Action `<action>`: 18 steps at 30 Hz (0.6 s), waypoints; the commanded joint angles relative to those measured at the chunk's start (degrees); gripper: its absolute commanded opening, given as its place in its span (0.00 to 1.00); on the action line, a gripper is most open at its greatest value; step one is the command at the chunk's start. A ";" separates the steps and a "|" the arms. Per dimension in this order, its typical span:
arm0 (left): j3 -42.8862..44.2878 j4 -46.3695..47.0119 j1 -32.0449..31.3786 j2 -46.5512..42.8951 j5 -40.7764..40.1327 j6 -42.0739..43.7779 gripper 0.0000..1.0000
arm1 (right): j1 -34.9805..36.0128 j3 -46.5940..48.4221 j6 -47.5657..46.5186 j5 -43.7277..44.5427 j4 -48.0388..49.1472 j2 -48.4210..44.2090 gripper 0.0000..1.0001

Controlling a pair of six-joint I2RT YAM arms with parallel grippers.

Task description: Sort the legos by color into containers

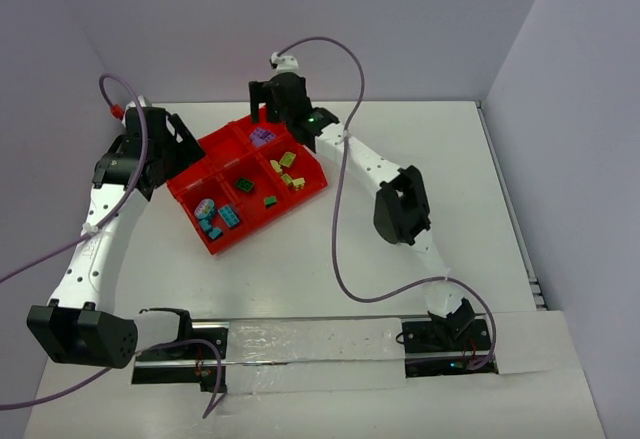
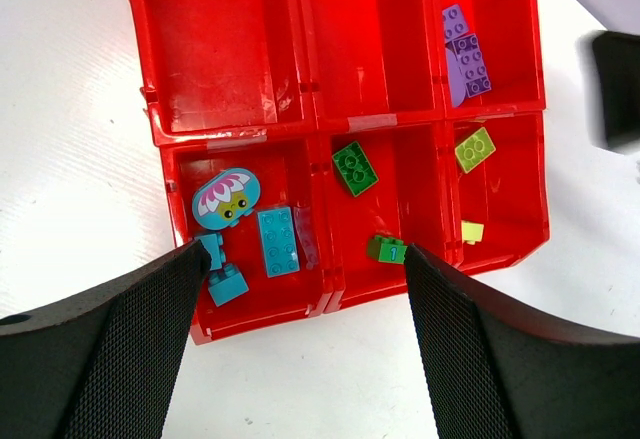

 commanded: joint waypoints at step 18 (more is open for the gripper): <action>-4.48 15.02 0.34 -5.12 8.29 3.83 0.88 | -12.30 -75.49 17.56 11.40 -22.11 -65.89 1.00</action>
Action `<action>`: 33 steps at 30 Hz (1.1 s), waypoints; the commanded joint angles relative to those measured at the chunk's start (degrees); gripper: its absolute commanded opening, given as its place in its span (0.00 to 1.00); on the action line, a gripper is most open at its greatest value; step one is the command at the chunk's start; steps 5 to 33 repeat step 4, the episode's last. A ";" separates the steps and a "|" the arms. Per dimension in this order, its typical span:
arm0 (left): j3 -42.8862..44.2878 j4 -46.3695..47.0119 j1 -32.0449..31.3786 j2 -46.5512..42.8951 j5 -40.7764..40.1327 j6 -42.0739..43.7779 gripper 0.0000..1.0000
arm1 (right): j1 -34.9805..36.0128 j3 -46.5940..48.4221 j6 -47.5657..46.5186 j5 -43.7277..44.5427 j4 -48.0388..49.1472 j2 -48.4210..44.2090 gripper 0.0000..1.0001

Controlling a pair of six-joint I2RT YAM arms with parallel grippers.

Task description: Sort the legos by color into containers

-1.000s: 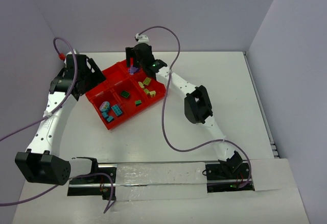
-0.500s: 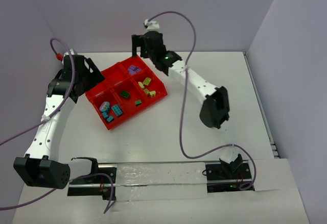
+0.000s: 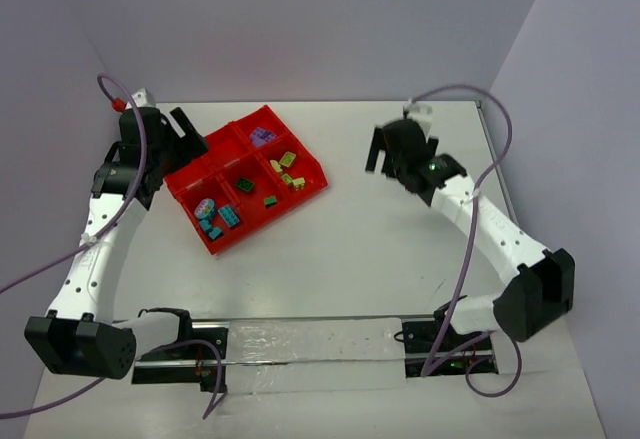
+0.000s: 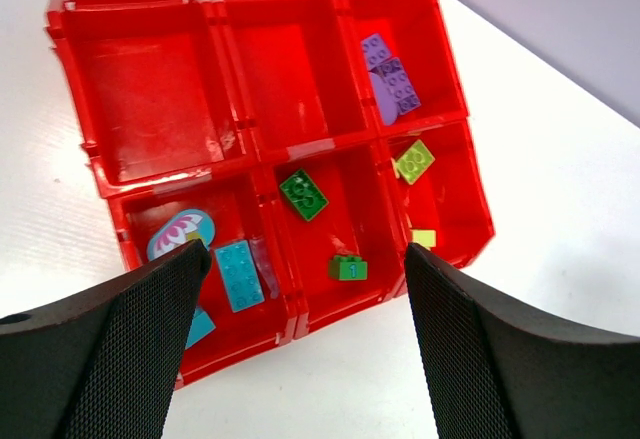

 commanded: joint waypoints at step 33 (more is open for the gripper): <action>0.11 3.83 0.22 -0.95 3.68 0.32 0.87 | 0.38 -12.78 6.37 -0.92 -0.28 -6.81 1.00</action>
